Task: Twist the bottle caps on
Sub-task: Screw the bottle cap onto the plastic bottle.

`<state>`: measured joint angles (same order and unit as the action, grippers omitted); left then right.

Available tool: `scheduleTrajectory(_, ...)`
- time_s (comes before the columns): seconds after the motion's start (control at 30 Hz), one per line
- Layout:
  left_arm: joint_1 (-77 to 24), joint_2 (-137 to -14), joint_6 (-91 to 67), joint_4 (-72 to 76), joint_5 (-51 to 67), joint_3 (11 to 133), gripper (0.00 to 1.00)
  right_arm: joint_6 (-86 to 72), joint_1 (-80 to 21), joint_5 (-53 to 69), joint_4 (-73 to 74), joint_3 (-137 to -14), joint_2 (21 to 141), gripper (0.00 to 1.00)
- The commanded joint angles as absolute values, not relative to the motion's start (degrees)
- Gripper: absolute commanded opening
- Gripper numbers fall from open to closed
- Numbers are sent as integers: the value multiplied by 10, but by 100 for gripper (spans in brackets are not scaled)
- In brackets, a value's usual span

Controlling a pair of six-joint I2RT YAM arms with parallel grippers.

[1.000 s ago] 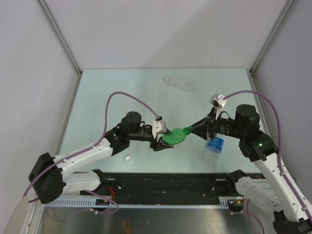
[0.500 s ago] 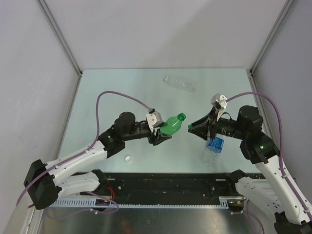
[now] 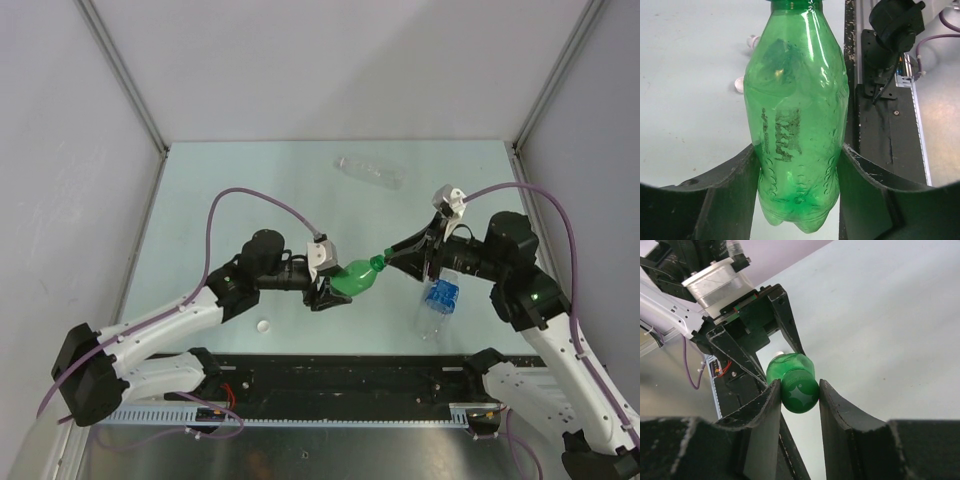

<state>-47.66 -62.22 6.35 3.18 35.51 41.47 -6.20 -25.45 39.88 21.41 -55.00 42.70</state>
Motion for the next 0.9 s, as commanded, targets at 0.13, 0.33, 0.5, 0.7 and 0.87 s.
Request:
scheduleTrajectory(0.13, -476, -622, 74, 34, 391, 446, 0, -54, -258, 413, 204, -575, 452, 33)
scheduleTrajectory(0.33, -476, -634, 70, 33, 390, 453, 0, -47, -260, 417, 221, -575, 457, 34)
scheduleTrajectory(0.5, -476, -640, 66, 31, 378, 455, 0, -43, -265, 425, 228, -574, 463, 34)
scheduleTrajectory(0.7, -476, -643, 61, 30, 377, 458, 0, -41, -278, 442, 226, -574, 468, 35)
scheduleTrajectory(0.87, -476, -648, 61, 29, 386, 456, 0, -47, -284, 441, 215, -575, 460, 35)
